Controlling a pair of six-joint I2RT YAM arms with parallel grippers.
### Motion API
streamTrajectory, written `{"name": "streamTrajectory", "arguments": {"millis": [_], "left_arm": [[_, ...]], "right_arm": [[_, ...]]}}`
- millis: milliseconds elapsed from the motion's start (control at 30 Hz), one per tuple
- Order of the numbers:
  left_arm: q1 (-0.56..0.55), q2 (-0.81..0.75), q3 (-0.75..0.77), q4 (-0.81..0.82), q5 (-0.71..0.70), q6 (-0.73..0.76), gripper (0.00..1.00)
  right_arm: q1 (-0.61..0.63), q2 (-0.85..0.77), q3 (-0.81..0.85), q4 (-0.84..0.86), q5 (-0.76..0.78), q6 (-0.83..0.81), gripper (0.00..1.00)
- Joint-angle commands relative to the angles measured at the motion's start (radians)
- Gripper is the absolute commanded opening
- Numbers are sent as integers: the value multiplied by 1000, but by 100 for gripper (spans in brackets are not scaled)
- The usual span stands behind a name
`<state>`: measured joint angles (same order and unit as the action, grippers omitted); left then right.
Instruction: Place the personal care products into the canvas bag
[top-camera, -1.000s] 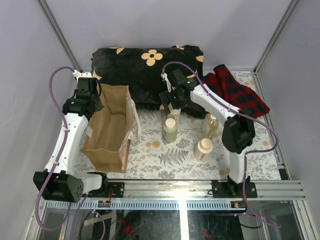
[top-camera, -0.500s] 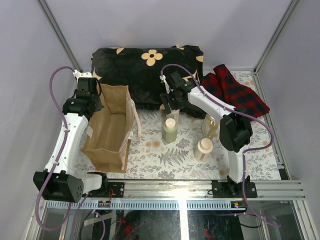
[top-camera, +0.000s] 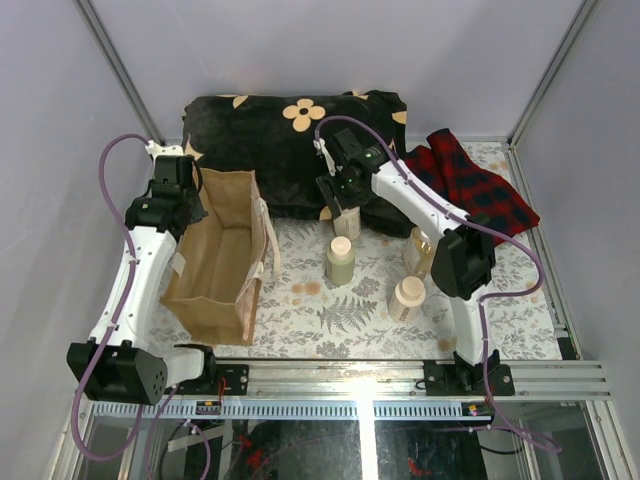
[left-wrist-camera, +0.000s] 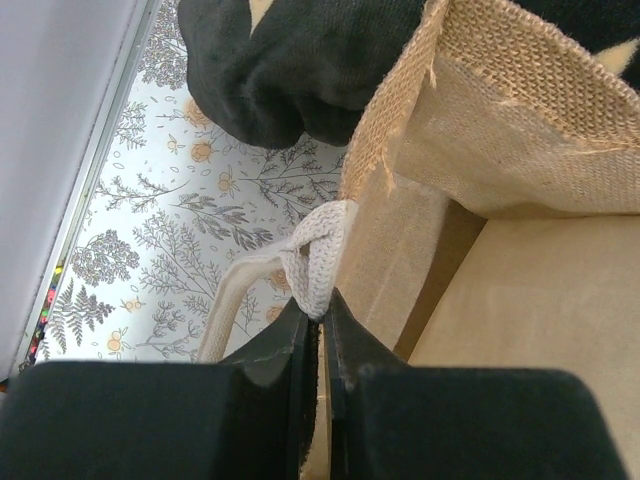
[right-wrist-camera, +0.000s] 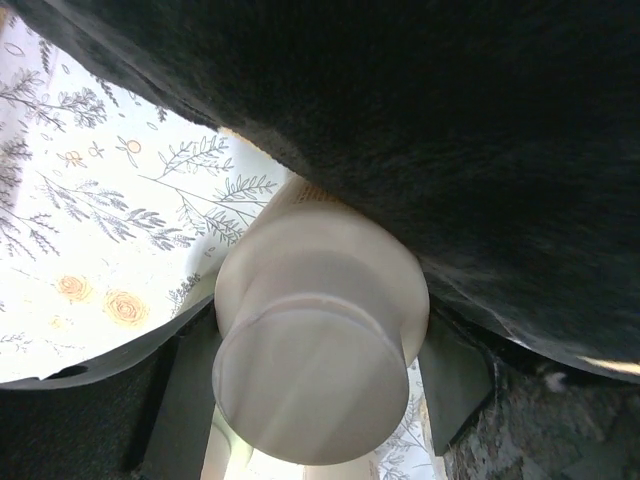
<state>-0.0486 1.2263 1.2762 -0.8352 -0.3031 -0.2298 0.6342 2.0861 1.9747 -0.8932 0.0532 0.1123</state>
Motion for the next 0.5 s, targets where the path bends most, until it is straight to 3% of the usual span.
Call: {"name": "streamTrajectory", "arguments": {"millis": [0, 200, 467], "left_arm": [[9, -18, -8, 48, 15, 1, 0], [14, -18, -7, 47, 24, -4, 0], [22, -24, -26, 58, 67, -21, 0]], "right_arm": [[4, -62, 165, -40, 69, -29, 1], [4, -72, 372, -95, 35, -25, 1], [4, -118, 503, 4, -184, 60, 2]]}}
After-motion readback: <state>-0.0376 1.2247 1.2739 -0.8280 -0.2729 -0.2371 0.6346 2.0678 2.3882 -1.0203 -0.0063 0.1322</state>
